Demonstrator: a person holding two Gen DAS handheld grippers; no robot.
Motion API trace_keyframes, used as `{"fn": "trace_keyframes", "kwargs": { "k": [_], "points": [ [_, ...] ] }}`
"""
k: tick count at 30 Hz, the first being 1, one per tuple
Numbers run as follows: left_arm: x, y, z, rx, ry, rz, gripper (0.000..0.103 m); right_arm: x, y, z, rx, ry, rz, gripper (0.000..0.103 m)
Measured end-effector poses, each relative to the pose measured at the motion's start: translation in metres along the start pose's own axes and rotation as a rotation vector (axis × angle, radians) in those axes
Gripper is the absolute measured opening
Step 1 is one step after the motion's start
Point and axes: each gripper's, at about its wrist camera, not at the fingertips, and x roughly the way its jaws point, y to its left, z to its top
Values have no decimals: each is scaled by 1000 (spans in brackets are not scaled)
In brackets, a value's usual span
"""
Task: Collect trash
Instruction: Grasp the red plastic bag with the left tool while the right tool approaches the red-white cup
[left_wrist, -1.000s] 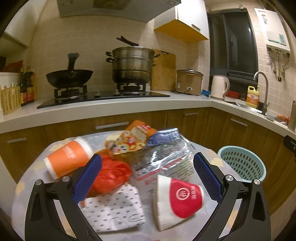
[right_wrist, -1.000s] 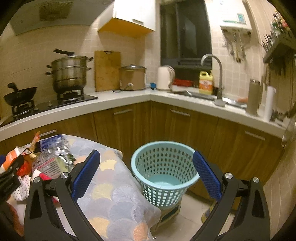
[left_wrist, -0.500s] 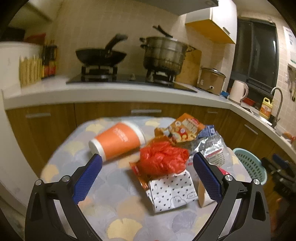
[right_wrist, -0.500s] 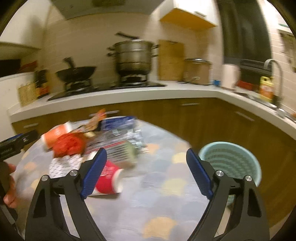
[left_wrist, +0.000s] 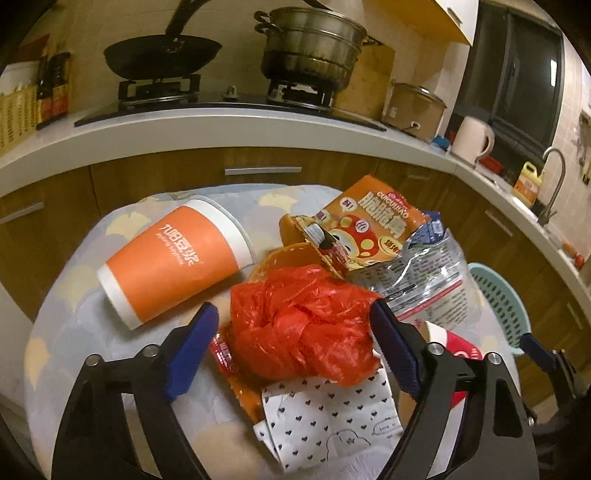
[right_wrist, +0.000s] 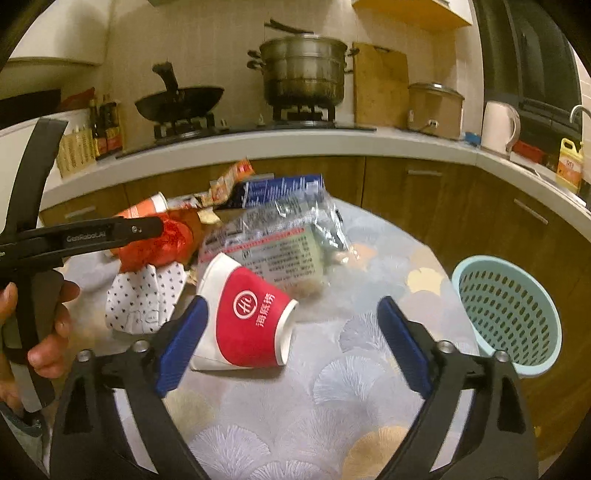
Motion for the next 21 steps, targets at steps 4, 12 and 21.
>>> {"fn": "trace_keyframes", "kwargs": {
  "k": [4, 12, 21],
  "points": [
    [7, -6, -1, 33, 17, 18, 57, 5, 11, 1, -47, 29, -14, 95],
    [-22, 8, 0, -29, -64, -49, 44, 23, 16, 5, -21, 126, 24, 95],
    [-57, 15, -8, -30, -126, -72, 44, 38, -9, 11, -2, 195, 75, 95]
  ]
}}
